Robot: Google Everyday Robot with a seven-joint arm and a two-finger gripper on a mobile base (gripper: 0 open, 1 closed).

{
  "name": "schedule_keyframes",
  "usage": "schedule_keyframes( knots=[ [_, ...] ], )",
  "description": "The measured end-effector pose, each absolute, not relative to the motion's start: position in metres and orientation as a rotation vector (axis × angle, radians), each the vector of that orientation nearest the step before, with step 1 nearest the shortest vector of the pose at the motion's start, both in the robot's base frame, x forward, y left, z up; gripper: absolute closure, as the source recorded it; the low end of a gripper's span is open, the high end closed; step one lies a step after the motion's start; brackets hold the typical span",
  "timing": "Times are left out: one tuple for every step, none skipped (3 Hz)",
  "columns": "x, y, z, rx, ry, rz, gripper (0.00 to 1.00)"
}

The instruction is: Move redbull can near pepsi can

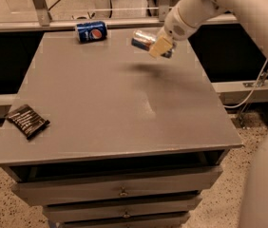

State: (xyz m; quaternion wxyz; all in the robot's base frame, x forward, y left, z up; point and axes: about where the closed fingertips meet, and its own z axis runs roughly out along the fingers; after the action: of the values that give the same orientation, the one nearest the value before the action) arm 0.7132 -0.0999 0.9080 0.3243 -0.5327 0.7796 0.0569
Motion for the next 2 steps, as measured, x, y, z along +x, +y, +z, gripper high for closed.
schedule_keyframes(
  knots=[
    [0.779,-0.07,0.896,-1.336,2.052,0.146,1.0],
    [0.822,-0.043,0.878,-1.297,2.072,0.151,1.0]
  ],
)
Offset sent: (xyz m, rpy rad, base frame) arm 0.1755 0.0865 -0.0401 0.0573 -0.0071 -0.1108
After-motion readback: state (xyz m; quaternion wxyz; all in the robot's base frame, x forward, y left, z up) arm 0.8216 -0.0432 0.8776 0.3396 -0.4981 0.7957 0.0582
